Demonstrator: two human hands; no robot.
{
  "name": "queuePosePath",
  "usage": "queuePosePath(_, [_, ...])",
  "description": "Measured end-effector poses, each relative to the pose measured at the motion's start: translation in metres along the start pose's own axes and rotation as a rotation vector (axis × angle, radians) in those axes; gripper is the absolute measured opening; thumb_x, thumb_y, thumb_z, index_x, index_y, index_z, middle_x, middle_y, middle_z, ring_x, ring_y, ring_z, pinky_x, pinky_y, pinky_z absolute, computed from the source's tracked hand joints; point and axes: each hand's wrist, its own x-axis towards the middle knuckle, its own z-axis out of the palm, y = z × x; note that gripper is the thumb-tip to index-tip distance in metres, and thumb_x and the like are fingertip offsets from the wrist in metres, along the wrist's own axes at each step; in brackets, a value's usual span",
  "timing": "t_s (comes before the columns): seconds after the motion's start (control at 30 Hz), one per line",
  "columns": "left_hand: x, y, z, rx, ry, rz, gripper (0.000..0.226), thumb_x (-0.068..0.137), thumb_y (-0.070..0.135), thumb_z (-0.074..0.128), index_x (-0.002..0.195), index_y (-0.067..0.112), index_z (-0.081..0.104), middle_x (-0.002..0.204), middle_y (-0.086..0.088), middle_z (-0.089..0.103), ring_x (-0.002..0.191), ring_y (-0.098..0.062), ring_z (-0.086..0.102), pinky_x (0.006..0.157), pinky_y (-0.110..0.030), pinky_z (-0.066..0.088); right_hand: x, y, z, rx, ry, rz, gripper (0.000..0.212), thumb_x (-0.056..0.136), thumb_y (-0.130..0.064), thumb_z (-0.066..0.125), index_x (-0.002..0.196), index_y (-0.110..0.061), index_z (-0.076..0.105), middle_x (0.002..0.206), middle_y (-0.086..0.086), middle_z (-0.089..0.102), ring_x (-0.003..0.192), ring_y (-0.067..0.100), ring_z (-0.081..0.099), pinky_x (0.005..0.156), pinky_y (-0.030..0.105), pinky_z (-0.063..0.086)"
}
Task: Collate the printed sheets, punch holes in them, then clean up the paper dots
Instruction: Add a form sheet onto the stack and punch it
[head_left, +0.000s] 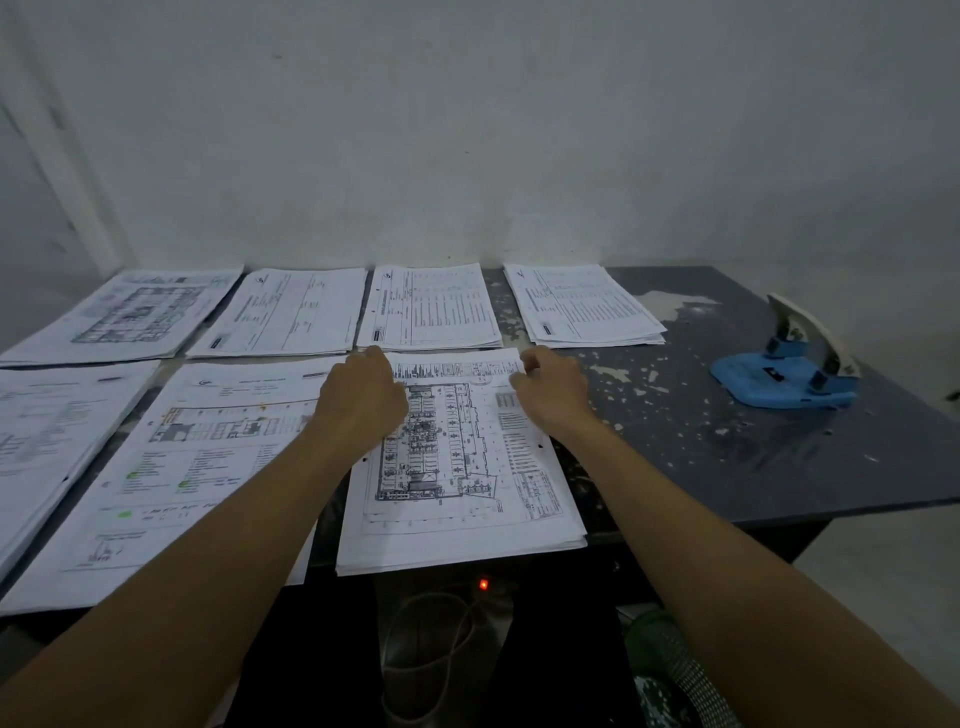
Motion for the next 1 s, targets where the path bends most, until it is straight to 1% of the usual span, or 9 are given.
queuePosePath(0.1, [0.003, 0.0, 0.002, 0.007, 0.002, 0.004, 0.035, 0.1, 0.028, 0.052, 0.119, -0.001, 0.049, 0.118, -0.02, 0.059, 0.105, -0.034, 0.059, 0.081, -0.037, 0.045, -0.001, 0.005, 0.006, -0.061, 0.031, -0.069, 0.021, 0.091, -0.025, 0.057, 0.111, -0.02, 0.06, 0.107, -0.002, 0.058, 0.112, 0.02, 0.043, 0.1, 0.039, 0.035])
queuePosePath(0.2, [0.002, 0.0, 0.002, 0.099, 0.015, 0.0, 0.045, 0.1, 0.034, 0.049, 0.128, -0.001, 0.046, 0.124, -0.021, 0.056, 0.113, -0.036, 0.055, 0.09, -0.042, 0.045, -0.001, 0.009, 0.005, -0.035, 0.032, -0.068, 0.017, 0.091, -0.025, 0.057, 0.106, -0.016, 0.061, 0.1, -0.001, 0.058, 0.108, 0.022, 0.046, 0.091, 0.036, 0.036])
queuePosePath(0.27, [0.004, 0.006, -0.001, 0.209, 0.051, 0.029, 0.051, 0.1, 0.039, 0.046, 0.134, 0.0, 0.044, 0.128, -0.02, 0.053, 0.117, -0.035, 0.051, 0.092, -0.043, 0.045, 0.003, 0.009, 0.001, 0.047, 0.017, -0.045, 0.023, 0.092, -0.024, 0.059, 0.111, -0.012, 0.061, 0.107, 0.001, 0.061, 0.109, 0.023, 0.052, 0.093, 0.039, 0.045])
queuePosePath(0.33, [0.01, 0.017, -0.004, 0.269, 0.108, 0.092, 0.051, 0.1, 0.042, 0.043, 0.133, 0.002, 0.046, 0.129, -0.019, 0.053, 0.116, -0.034, 0.051, 0.091, -0.042, 0.045, 0.01, 0.007, -0.005, 0.084, 0.02, -0.03, 0.032, 0.093, -0.025, 0.059, 0.122, -0.012, 0.059, 0.12, 0.003, 0.06, 0.11, 0.019, 0.054, 0.092, 0.034, 0.046])
queuePosePath(0.47, [0.035, 0.053, -0.009, 0.155, 0.148, 0.207, 0.044, 0.101, 0.04, 0.04, 0.123, 0.004, 0.052, 0.121, -0.017, 0.057, 0.11, -0.033, 0.054, 0.089, -0.043, 0.046, 0.034, 0.009, -0.023, 0.044, 0.119, -0.019, 0.03, 0.092, -0.024, 0.061, 0.121, -0.012, 0.061, 0.121, 0.004, 0.062, 0.101, 0.013, 0.054, 0.082, 0.023, 0.04])
queuePosePath(0.63, [0.077, 0.108, -0.002, -0.049, 0.096, 0.267, 0.033, 0.102, 0.033, 0.044, 0.115, 0.005, 0.055, 0.111, -0.011, 0.058, 0.099, -0.028, 0.058, 0.075, -0.033, 0.042, 0.075, 0.027, -0.05, -0.083, 0.181, 0.011, 0.034, 0.092, -0.029, 0.06, 0.123, -0.012, 0.061, 0.124, 0.004, 0.063, 0.11, 0.02, 0.058, 0.089, 0.029, 0.044])
queuePosePath(0.73, [0.105, 0.135, 0.013, -0.124, 0.045, 0.263, 0.025, 0.097, 0.026, 0.05, 0.077, 0.011, 0.05, 0.083, -0.004, 0.057, 0.064, -0.014, 0.051, 0.052, -0.024, 0.033, 0.1, 0.042, -0.065, -0.194, 0.229, 0.024, 0.036, 0.091, -0.027, 0.058, 0.123, -0.011, 0.062, 0.124, 0.007, 0.062, 0.113, 0.024, 0.056, 0.094, 0.035, 0.046])
queuePosePath(0.8, [0.125, 0.15, 0.026, -0.155, -0.027, 0.256, 0.032, 0.094, 0.021, 0.053, 0.065, 0.017, 0.04, 0.073, -0.002, 0.05, 0.056, -0.011, 0.044, 0.045, -0.024, 0.027, 0.117, 0.053, -0.074, -0.276, 0.249, 0.063, 0.034, 0.09, -0.025, 0.058, 0.12, -0.011, 0.061, 0.124, 0.009, 0.059, 0.114, 0.027, 0.054, 0.094, 0.037, 0.045])
queuePosePath(1.0, [0.181, 0.179, 0.063, -0.212, -0.21, 0.187, 0.02, 0.085, 0.014, 0.056, 0.068, 0.011, 0.048, 0.066, 0.0, 0.05, 0.055, -0.011, 0.045, 0.043, -0.021, 0.031, 0.169, 0.083, -0.086, -0.442, 0.16, 0.228, 0.056, 0.093, -0.036, 0.053, 0.139, -0.007, 0.042, 0.14, 0.018, 0.045, 0.126, 0.035, 0.042, 0.103, 0.042, 0.037])
